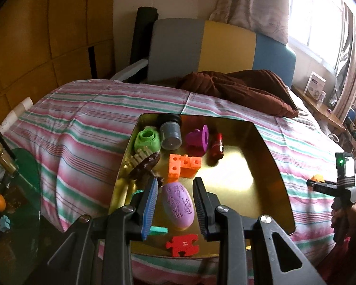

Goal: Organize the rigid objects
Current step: 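Carry the yellow piece into the tray and open the right tool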

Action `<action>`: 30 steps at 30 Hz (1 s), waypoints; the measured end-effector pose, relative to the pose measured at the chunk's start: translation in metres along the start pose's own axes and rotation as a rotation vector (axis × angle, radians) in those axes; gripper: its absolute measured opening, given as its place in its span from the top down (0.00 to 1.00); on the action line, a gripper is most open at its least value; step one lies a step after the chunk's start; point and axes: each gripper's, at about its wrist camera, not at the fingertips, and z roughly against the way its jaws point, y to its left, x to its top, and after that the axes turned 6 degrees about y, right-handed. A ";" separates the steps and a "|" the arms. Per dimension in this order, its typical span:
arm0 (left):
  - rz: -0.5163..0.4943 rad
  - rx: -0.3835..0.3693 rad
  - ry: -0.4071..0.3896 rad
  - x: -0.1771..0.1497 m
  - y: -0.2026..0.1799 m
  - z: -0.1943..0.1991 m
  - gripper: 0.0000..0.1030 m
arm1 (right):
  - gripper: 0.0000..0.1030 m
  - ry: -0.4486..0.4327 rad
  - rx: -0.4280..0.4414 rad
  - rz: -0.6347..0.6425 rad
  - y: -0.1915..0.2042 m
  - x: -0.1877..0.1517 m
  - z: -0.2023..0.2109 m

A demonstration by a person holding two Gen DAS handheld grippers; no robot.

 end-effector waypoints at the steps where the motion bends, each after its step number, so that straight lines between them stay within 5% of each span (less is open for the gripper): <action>1: 0.003 0.000 0.001 0.000 0.001 0.000 0.71 | 0.35 0.000 0.000 -0.002 0.000 0.000 0.000; 16: 0.038 0.037 0.043 -0.020 0.027 -0.006 0.71 | 0.35 0.020 -0.025 -0.035 0.005 0.005 0.007; 19: 0.056 0.045 0.047 -0.022 0.035 -0.008 0.71 | 0.35 -0.031 0.014 -0.016 0.023 0.013 0.029; 24: 0.091 0.045 0.056 -0.024 0.047 -0.011 0.71 | 0.35 -0.184 0.166 0.170 0.100 0.038 0.087; 30: 0.116 0.038 0.053 -0.023 0.058 -0.012 0.71 | 0.35 -0.217 0.256 0.469 0.209 0.052 0.109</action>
